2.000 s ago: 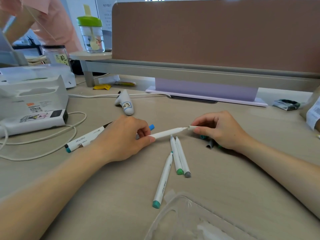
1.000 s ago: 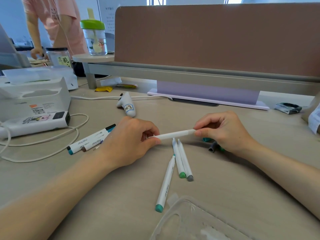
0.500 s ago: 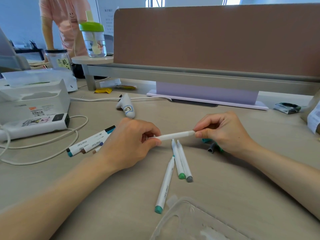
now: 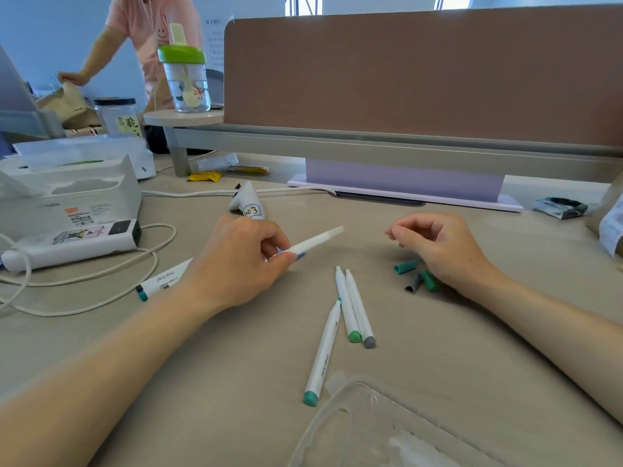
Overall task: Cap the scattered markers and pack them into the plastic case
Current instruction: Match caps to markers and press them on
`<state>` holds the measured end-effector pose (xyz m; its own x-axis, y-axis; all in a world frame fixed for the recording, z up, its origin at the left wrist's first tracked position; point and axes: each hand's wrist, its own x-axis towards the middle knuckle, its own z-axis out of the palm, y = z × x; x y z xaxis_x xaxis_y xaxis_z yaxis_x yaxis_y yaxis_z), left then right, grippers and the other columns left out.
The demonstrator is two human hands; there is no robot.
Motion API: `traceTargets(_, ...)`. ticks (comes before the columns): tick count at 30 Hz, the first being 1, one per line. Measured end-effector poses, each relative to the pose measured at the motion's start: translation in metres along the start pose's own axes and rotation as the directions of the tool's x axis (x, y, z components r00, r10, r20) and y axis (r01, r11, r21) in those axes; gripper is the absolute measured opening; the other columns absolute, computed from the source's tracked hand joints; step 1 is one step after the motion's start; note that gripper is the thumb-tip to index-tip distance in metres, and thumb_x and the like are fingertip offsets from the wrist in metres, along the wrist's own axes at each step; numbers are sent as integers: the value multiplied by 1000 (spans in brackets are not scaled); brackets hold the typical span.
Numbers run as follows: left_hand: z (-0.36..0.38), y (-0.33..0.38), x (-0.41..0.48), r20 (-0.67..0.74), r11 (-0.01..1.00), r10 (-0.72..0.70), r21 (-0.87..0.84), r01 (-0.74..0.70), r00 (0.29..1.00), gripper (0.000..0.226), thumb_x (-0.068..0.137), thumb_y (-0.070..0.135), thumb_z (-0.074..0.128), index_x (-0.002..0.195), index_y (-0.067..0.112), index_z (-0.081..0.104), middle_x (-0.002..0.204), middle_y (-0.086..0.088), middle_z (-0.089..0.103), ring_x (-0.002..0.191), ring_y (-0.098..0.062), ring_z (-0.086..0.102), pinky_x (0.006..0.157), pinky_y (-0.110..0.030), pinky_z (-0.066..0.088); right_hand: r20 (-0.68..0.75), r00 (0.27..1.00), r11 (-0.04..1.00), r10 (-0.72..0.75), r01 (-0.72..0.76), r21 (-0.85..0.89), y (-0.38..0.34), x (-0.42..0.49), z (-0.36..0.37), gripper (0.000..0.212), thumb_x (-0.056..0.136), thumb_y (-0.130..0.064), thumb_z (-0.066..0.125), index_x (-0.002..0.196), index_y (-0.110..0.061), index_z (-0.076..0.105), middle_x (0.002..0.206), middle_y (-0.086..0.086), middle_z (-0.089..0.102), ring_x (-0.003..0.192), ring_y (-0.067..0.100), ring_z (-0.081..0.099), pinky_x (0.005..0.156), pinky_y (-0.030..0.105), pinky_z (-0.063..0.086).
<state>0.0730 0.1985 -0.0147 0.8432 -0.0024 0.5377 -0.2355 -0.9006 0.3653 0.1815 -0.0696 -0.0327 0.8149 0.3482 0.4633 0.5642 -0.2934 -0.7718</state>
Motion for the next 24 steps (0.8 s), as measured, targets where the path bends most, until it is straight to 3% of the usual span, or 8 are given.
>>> traceTargets(2, -1, -4, 1, 31, 998, -48, 52, 46, 998, 6, 81, 27, 76, 80, 22, 72, 61, 14, 62, 61, -7, 57, 61, -11, 41, 13, 1000, 999, 1, 0, -49, 3, 0, 0, 15, 92, -9, 65, 84, -16, 75, 85, -1, 74, 78, 8, 66, 73, 24, 52)
traceTargets(7, 1, -5, -1, 186, 983, -138, 148, 111, 973, 15, 77, 32, 69, 74, 39, 56, 64, 16, 59, 72, -6, 53, 81, -37, 51, 56, 998, 991, -24, 31, -127, 5, 0, 1, 13, 91, -8, 66, 85, -13, 76, 86, -2, 74, 80, 14, 66, 74, 30, 53)
traceTargets(9, 2, -5, -1, 218, 977, -151, 180, 113, 964, 15, 76, 37, 70, 73, 40, 55, 65, 16, 57, 73, -9, 54, 82, -39, 52, 51, 999, 991, -17, 24, -134, 7, 1, 1, 13, 91, -7, 65, 86, -12, 77, 86, 1, 74, 82, 20, 66, 76, 34, 53)
traceTargets(11, 3, -2, -2, 217, 980, -127, 179, 89, 968, 14, 77, 39, 71, 73, 38, 58, 65, 16, 53, 70, -8, 52, 78, -38, 52, 48, 999, 992, -11, 17, -129, 9, 2, 0, 16, 91, -5, 64, 85, -13, 76, 86, 2, 74, 82, 19, 66, 75, 33, 53)
traceTargets(13, 5, 6, -3, 208, 993, -48, 119, 24, 977, 5, 82, 36, 69, 80, 36, 64, 69, 14, 54, 71, -6, 52, 74, -36, 51, 57, 998, 995, -6, 12, -101, 7, 3, 0, 24, 90, 2, 62, 83, -16, 75, 84, 1, 73, 78, 7, 65, 72, 21, 52)
traceTargets(16, 9, 28, -9, 295, 997, 80, -37, -73, 952, 12, 91, 38, 63, 101, 41, 68, 82, 12, 55, 78, -3, 52, 70, -20, 42, 74, 997, 998, 14, -9, -67, 5, 2, -1, 31, 87, 12, 57, 83, -14, 74, 81, -1, 71, 74, -4, 62, 69, 9, 46)
traceTargets(20, 19, 46, -18, 448, 991, 130, -60, -116, 885, 23, 93, 50, 54, 113, 45, 65, 91, 12, 50, 87, -1, 48, 70, -18, 39, 80, 997, 998, 12, -7, -66, 5, 2, -1, 38, 83, 16, 54, 80, -17, 73, 80, 0, 70, 74, -3, 61, 71, 11, 47)
traceTargets(24, 21, 45, -18, 449, 993, 114, -28, -114, 886, 27, 88, 58, 55, 104, 40, 69, 88, 12, 49, 82, -3, 50, 71, -22, 44, 85, 996, 998, 15, -9, -64, 4, 1, 0, 35, 83, 16, 54, 81, -13, 73, 81, 2, 70, 74, -2, 61, 71, 11, 47)
